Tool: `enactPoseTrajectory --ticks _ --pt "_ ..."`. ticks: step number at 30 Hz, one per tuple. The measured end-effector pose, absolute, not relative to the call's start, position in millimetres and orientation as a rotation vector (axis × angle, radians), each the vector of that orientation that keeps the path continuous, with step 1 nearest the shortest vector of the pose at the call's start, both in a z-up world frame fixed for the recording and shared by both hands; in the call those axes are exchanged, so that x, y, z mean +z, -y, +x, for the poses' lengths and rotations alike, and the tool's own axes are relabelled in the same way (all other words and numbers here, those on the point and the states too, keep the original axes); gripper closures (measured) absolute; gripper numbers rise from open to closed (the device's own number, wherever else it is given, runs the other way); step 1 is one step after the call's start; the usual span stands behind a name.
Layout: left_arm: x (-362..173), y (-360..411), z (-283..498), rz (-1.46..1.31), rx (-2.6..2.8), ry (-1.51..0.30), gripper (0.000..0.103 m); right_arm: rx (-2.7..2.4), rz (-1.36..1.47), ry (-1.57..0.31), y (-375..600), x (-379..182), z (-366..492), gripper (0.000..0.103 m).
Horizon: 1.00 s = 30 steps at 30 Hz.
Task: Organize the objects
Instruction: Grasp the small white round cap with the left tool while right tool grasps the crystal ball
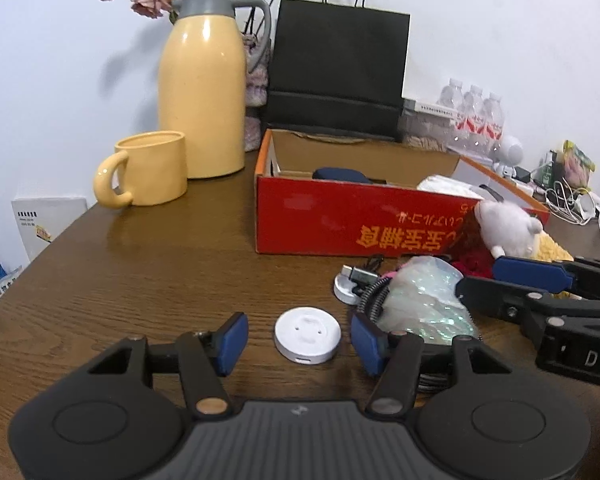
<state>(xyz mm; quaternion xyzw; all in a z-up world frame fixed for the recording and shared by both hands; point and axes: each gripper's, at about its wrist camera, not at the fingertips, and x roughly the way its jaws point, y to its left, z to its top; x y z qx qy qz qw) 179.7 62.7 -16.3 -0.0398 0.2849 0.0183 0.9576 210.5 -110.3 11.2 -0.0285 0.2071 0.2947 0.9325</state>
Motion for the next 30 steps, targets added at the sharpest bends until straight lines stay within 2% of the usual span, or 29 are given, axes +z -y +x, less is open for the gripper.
enactPoseTrajectory --ticks 4,6,11,16,24,30 --pt "-20 -63 185 -0.090 0.031 -0.609 0.052 0.623 -0.055 -0.428 107 10 210 0.052" --pt "-21 -62 186 -0.095 0.008 -0.622 0.067 0.632 -0.051 -0.428 107 10 210 0.051" --pt "-19 -60 181 -0.087 0.017 -0.594 0.068 0.637 -0.047 -0.431 106 9 210 0.045" --pt "-13 -69 169 -0.115 0.091 -0.540 0.068 0.650 -0.051 -0.429 104 8 208 0.042" --pt "-12 -90 152 -0.143 0.119 -0.527 0.068 0.669 -0.066 -0.410 102 10 203 0.029" --pt "-13 -88 152 -0.135 0.097 -0.535 0.067 0.665 -0.087 -0.419 96 9 202 0.028"
